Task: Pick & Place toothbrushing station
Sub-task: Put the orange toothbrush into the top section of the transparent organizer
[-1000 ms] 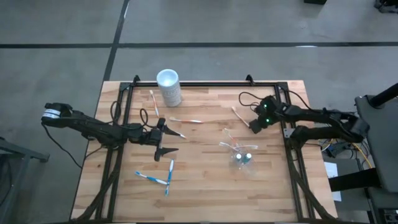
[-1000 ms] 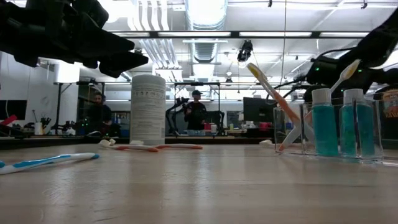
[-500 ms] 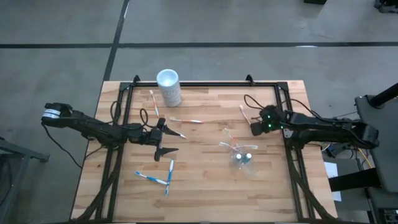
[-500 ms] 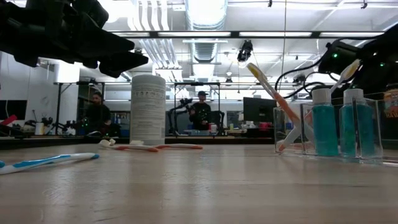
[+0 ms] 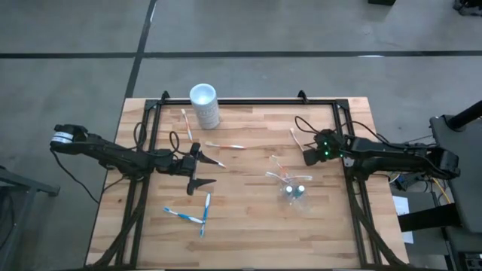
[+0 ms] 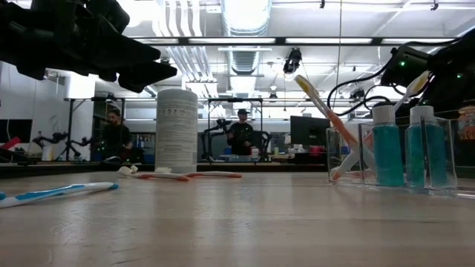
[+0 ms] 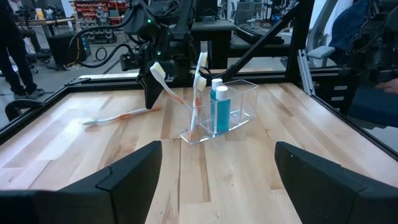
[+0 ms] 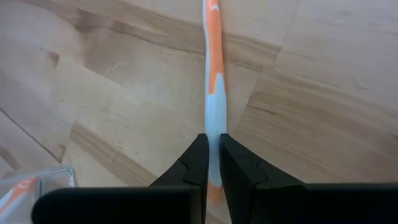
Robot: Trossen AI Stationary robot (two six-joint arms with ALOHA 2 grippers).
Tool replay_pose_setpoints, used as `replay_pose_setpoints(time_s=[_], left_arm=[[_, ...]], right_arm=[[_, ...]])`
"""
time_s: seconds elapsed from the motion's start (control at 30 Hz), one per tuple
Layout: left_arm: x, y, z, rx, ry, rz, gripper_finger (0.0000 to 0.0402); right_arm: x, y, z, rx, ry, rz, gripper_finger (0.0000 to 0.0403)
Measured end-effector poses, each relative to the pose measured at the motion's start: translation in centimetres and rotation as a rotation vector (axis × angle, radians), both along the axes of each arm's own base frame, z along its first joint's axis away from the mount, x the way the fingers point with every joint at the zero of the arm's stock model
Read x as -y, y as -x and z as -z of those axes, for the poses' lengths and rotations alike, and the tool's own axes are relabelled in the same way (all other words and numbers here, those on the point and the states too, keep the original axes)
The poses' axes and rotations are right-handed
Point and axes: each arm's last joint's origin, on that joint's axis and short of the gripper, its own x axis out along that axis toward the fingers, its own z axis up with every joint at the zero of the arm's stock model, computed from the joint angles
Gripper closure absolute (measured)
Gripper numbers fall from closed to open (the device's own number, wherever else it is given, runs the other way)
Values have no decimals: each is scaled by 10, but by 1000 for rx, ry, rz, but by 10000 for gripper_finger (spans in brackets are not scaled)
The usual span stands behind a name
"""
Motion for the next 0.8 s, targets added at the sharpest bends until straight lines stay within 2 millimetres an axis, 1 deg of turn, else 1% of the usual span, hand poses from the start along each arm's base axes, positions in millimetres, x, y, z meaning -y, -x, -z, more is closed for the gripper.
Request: replay_pose_setpoints(time_s=[0.17,0.5,0.8], left_arm=[[0,0,0,0,0,0,83],[0,0,0,0,0,0,83],[0,0,0,0,0,0,83]], right_arm=[[0,-1,-2,17,9,-1,367],[1,0,-7,3,40,18,320],[5,-7,-23,21,62,13,291]])
